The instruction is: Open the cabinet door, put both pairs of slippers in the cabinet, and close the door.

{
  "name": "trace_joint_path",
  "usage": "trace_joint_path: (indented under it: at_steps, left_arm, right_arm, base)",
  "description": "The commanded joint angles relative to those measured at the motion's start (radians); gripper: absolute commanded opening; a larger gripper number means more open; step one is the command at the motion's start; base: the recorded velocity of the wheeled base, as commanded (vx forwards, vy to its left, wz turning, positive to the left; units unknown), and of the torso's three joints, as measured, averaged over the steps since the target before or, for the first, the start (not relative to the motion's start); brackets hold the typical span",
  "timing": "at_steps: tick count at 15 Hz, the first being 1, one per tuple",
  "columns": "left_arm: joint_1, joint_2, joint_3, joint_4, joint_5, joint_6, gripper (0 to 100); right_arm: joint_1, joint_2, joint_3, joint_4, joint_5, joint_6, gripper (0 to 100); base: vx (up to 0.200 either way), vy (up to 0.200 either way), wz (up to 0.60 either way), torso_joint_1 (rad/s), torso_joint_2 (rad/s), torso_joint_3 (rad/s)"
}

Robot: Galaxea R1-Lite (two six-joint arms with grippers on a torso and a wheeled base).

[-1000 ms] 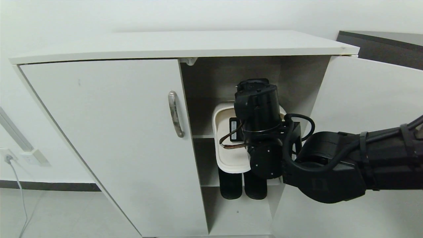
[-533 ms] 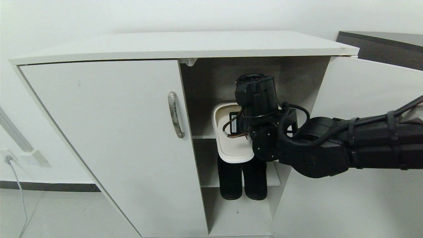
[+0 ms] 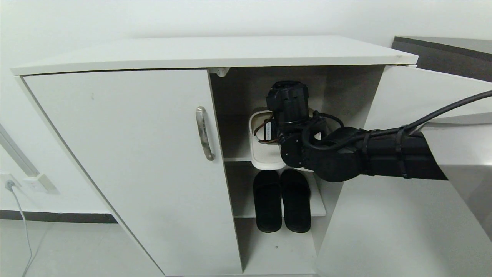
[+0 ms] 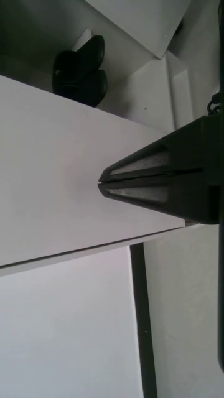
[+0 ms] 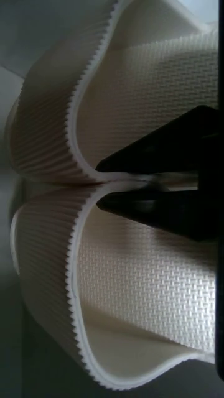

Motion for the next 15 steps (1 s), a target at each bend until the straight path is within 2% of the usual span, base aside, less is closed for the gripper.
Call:
trace_joint_path:
  at_steps: [1,9,10,15]
  left_arm:
    - [0.000,0.001,0.000,0.000,0.000,-0.002,0]
    - [0.000,0.001,0.000,0.000,0.009,-0.006,0]
    - [0.000,0.001,0.000,0.000,0.009,-0.006,0]
    - [0.000,0.001,0.000,0.000,0.009,-0.009,0]
  right_arm:
    - [-0.004,0.027,-0.018,0.000,-0.002,-0.002,0]
    - [-0.004,0.038,-0.021,-0.005,-0.008,-0.034,0]
    - [-0.004,0.040,-0.019,-0.005,-0.010,-0.034,100]
    - [0.020,-0.003,0.037,-0.002,-0.011,-0.035,100]
  base:
    - [0.000,0.000,0.00,0.000,0.00,0.000]
    - [0.000,0.000,0.00,0.000,0.00,0.000]
    - [0.000,0.000,0.00,0.000,0.00,0.000]
    - [0.000,0.000,0.00,0.000,0.00,0.000]
